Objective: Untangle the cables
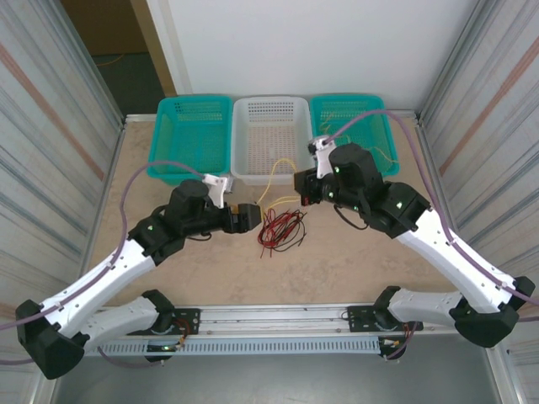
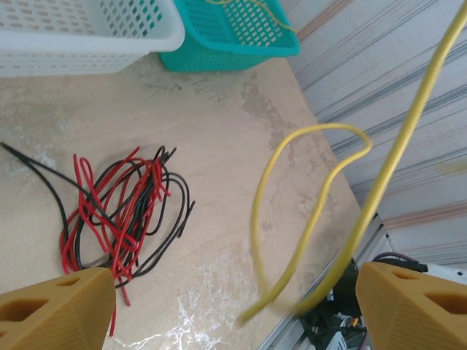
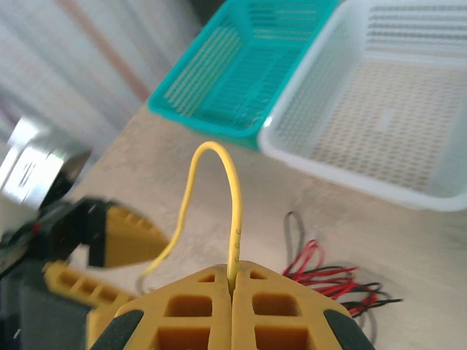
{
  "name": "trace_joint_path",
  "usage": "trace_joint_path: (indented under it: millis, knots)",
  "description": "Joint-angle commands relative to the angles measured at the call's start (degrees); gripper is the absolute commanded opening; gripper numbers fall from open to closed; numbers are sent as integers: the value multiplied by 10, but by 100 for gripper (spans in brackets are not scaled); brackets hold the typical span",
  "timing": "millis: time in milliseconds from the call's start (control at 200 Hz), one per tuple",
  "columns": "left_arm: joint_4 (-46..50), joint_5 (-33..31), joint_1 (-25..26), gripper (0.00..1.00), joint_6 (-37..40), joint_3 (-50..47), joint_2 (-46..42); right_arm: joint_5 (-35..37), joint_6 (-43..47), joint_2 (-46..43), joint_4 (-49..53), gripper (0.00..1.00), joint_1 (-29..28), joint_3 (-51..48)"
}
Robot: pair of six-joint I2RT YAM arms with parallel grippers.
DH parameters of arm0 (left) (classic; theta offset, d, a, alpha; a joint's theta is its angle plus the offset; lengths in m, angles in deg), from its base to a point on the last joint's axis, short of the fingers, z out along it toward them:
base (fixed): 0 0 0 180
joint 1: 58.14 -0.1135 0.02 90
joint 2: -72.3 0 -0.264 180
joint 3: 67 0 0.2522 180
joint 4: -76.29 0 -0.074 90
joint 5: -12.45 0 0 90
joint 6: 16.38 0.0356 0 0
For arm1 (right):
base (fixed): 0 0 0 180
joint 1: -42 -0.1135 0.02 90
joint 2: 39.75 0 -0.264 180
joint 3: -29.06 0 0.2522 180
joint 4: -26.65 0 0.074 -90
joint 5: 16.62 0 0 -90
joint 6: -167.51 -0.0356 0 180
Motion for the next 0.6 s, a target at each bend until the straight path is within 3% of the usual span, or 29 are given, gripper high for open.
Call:
trace_joint_path:
  millis: [0, 140, 316, 391, 471, 596]
  knots:
    - [14, -7, 2, 85, -13, -36, -9, 27, 11, 29, 17, 4, 81, 63]
    - [23, -14, 2, 84, -45, -79, -32, -8, 14, 111, 22, 5, 215, 146]
    - [29, -25, 2, 84, -77, -117, -68, -7, 12, 229, 23, 8, 309, 266]
    - [32, -29, 2, 84, -83, -119, -74, -30, 0, 278, 27, 16, 340, 326]
    - [38, -30, 2, 85, -83, -115, -71, -36, -15, 330, 63, 34, 370, 388]
    - [60, -35, 2, 85, -75, -99, -57, -41, -19, 327, 66, 34, 394, 388]
